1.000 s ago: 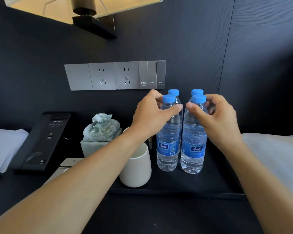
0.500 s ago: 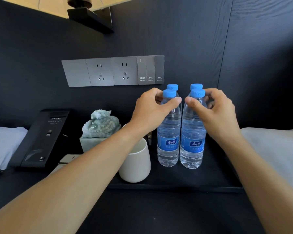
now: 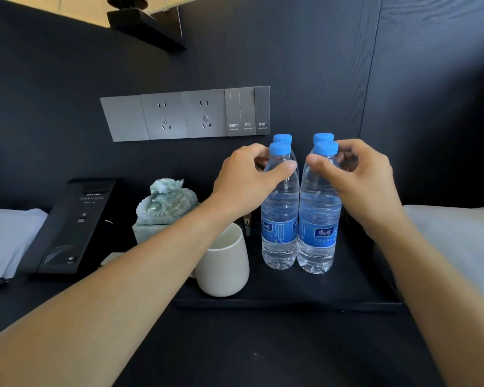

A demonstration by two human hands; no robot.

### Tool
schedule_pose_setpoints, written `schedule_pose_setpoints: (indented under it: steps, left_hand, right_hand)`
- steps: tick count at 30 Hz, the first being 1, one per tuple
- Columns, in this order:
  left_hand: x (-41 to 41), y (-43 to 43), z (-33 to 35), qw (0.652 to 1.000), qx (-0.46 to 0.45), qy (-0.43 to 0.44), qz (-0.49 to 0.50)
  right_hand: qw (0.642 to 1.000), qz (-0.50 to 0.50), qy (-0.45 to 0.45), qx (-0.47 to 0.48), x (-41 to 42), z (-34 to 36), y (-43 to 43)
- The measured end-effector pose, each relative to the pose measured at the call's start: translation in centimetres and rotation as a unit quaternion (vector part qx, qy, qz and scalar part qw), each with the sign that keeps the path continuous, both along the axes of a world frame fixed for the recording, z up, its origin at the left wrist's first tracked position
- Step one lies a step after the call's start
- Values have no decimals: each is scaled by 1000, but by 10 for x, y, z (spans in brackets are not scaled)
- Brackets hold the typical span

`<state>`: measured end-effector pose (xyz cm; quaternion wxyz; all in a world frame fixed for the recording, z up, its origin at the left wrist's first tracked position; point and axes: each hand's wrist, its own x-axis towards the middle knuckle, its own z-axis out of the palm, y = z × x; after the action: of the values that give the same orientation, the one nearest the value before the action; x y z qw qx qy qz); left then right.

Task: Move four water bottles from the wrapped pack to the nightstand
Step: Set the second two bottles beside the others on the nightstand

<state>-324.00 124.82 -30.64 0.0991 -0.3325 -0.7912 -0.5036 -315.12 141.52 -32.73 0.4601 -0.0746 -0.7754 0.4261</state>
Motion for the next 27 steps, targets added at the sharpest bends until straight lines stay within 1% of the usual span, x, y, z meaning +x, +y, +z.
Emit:
schedule_pose_setpoints:
  steps: [2,7,12,14,17,19,23,27]
  left_hand:
    - [1,2,-1,1000,4,4,22]
    - [0,7,-7,999,20,4,41]
    - [-1,9,-9,999,9,17,33]
    - [-2,8,-8,1000,0,5,19]
    - [-3,4,-5,1000,0,-16,-3]
    - [-4,2,-5,1000,10,-20,-14]
    - [-4,-3,-9,999,3,-14,-30]
    - [-6,-3,-14,999,26,-11,-17]
  right_hand:
    - [999,21,7,-29,1,0,3]
    - [998,48,13,-49,0,0,7]
    - [996,87,-20,-9,3,-1,11]
    - [997,72,-27,9,4,-2,9]
    - [998,6,-30,54,5,-1,4]
    - [997,-15,-36,74,7,1,3]
    - [999,4,-31,42,8,5,5]
    - [998,52,-33,18,8,4,9]
